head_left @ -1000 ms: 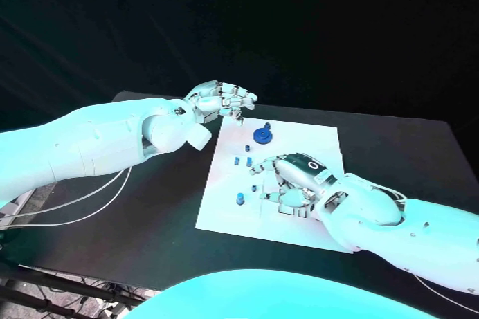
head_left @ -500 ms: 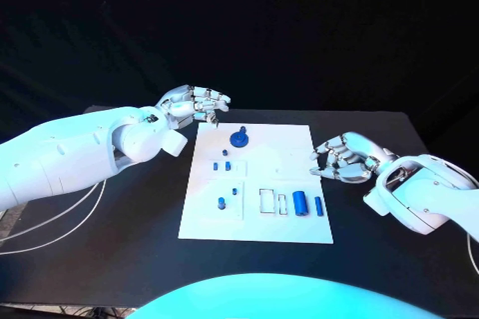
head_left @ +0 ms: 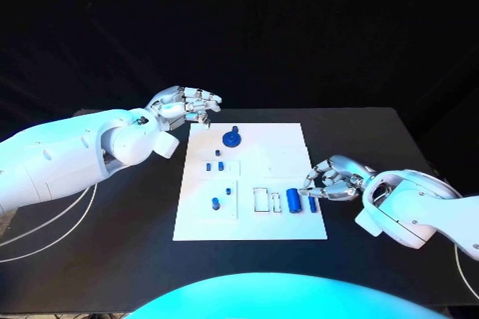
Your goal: Assemble the parts on the task board
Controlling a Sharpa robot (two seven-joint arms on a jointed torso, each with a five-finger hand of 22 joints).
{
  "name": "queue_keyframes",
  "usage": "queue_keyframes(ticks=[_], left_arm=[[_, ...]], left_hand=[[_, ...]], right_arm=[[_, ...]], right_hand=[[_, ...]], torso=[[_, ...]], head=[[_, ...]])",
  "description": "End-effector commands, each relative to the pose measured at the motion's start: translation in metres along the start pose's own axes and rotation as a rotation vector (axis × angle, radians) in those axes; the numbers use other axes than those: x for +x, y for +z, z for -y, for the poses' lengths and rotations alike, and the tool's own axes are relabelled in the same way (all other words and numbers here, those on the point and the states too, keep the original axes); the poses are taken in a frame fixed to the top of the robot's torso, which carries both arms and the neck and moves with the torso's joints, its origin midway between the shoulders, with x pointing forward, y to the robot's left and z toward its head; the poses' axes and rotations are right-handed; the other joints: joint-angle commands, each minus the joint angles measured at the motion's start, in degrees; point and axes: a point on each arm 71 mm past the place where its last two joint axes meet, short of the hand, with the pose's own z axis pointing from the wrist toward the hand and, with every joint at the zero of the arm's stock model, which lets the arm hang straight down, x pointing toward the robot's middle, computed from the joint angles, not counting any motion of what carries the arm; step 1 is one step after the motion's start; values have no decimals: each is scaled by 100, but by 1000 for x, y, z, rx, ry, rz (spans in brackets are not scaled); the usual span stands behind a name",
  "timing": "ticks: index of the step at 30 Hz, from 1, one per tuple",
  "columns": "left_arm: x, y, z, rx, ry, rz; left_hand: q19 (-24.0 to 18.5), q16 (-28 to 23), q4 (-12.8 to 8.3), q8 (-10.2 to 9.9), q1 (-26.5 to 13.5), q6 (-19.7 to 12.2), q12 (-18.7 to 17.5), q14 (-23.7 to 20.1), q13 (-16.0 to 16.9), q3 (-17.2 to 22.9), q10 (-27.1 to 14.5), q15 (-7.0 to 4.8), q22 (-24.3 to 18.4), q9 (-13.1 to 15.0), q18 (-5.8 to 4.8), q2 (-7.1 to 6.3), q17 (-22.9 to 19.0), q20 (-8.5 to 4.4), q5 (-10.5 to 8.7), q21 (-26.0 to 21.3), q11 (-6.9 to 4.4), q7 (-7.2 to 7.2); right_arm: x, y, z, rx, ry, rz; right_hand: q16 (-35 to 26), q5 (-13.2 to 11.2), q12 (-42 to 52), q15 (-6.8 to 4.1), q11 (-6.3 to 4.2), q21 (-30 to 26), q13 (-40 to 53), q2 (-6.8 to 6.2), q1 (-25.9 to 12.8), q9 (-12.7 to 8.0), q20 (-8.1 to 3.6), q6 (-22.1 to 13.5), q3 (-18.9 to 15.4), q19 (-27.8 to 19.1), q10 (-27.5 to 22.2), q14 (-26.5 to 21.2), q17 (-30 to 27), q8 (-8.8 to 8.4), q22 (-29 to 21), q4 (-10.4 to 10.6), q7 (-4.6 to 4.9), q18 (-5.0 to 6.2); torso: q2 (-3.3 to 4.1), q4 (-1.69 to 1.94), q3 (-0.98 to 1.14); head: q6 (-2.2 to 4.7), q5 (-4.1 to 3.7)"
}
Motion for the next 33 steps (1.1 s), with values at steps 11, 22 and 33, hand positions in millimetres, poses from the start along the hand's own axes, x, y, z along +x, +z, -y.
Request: queue_keyframes(ticks=[11, 22, 33], left_arm=[[0, -2, 2, 12, -14, -9], [-1, -4, 2, 9, -14, -9], [-2, -5, 2, 5, -14, -10]], left_hand=[[49, 23, 1, 19, -20, -26, 30, -42, -8, -16, -39, -2, -9, 4, 35, 30, -6, 9, 22, -27, 6, -5], [52, 25, 14, 25, -22, -23, 38, -44, -8, -19, -38, -1, -14, 5, 35, 38, -7, 10, 23, -35, 4, -7], [60, 30, 81, 37, -73, -24, 56, -48, -10, -47, -44, 3, -29, 7, 35, 50, -9, 15, 22, -60, 7, -5]], right_arm=[[21, 6, 3, 138, -16, -25], [30, 13, 2, 166, -125, -38], [40, 25, -2, 181, -210, -50]], right_hand=[[21, 62, 191, -7, -20, 348, 1342, -19, -147, -11, 6, 32, -157, 627, 534, 626, 1504, 64, 1506, 1, -39, -123], [21, -413, 131, -19, -41, 343, 1291, 156, -823, 8, 5, 51, -836, 625, 493, 626, 1504, 193, 1504, 24, -71, -122], [21, -516, 101, -44, -74, 348, 1270, 259, -915, 54, -13, 125, -1114, 627, 477, 626, 1504, 312, 1506, 25, -110, -123]], torso=[[2, 2, -7], [4, 0, -1], [1, 1, -2]], head=[[-28, 36], [-28, 53], [-28, 49]])
